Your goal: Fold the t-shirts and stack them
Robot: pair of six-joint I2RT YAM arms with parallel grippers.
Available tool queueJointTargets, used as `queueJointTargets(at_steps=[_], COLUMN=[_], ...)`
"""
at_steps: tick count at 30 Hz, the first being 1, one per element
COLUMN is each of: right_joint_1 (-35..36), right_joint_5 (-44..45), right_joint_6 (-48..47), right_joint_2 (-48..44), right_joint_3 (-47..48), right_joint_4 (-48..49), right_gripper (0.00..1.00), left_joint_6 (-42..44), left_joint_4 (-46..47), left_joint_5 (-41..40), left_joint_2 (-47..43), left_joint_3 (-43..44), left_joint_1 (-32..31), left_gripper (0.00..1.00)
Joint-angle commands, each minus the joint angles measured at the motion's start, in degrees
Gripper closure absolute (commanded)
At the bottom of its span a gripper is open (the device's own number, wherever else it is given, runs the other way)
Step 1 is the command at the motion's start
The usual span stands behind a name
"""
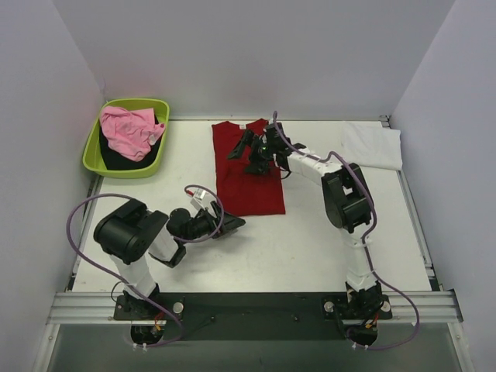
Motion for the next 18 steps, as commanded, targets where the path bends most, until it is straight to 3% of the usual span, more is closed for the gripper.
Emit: queueJointTargets(at_steps=[1,4,5,8,11,14,18], right_joint_1=[-0.17,0.53,0.97,1.93,3.08,3.87,3.79], right_joint_5=[-0.08,0.61,0.53,2.19,5.71,10.34,13.27], right_joint_6=[-2.16,-2.33,-2.33,-3.47,-6.19,-10.58,-13.58], right_joint_2=[-12.15,-18.04,-19.36,-24.2,-29.82,-33.86,-35.99], right_joint_3=[-4.4,-10.65,-12.42,-19.01,-24.54,-28.85,-32.9], right_joint_4=[2.09,2.71,2.63,2.98,2.1,-1.32,-2.38], right_gripper=[0.0,0.0,0.0,0.0,0.0,0.0,0.0], left_joint_6=[3.61,11.23,13.62,21.71,27.44,29.82,30.61], left_joint_4=[-5.55,-28.63,-41.84,-63.58,-77.07,-82.2,-82.15], left_joint_5=[1.42,-1.21,-4.01,-9.46,-13.43,-14.75,-17.57], left_joint_2=[-13.21,-26.03,-29.31,-38.12,-39.54,-38.22,-35.68], left_joint_3=[3.6,8.35,12.98,23.17,32.23,34.55,32.28], left_joint_1=[-2.07,-3.74,-3.83,-3.66,-2.34,-1.2,-0.58], left_gripper=[0.03,0.03,0.03,0.03,0.03,0.03,0.03])
